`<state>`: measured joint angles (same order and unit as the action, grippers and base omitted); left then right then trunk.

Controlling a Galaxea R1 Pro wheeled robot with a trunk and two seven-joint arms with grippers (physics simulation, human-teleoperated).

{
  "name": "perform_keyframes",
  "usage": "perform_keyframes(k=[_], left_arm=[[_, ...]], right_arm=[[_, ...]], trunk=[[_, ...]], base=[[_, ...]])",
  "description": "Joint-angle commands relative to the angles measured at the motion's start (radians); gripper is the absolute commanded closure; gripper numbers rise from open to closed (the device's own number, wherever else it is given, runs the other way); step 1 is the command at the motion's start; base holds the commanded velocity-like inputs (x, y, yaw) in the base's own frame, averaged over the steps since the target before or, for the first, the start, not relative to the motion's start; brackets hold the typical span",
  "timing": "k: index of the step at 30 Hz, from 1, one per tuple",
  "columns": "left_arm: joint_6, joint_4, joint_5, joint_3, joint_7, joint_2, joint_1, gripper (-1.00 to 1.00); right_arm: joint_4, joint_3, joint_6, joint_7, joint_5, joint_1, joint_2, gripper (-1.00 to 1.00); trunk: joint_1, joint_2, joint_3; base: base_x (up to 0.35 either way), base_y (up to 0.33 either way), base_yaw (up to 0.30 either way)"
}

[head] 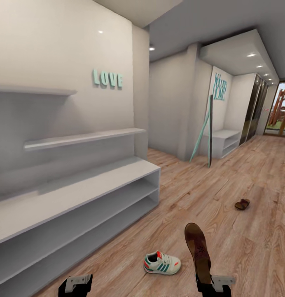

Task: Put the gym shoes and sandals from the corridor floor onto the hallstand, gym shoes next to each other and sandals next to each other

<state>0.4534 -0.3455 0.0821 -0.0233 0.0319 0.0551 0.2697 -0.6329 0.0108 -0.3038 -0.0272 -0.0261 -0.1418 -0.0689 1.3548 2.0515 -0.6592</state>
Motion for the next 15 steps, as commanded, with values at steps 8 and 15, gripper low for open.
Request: perform_keyframes(k=[8,15], left_arm=[[0.003,0.000,0.008,0.000,0.003,0.000,0.000,-1.00],[0.002,0.000,0.009,0.000,0.003,0.000,0.000,-1.00]], right_arm=[[0.001,-0.002,-0.003,-0.002,-0.006,-0.001,0.000,1.00],[0.001,-0.002,-0.003,-0.002,-0.006,-0.001,0.001,1.00]], trunk=[[0.000,0.000,-0.001],[0.000,0.000,-0.001]], base=[[0.000,0.000,-0.270],[0.000,0.000,-0.269]])
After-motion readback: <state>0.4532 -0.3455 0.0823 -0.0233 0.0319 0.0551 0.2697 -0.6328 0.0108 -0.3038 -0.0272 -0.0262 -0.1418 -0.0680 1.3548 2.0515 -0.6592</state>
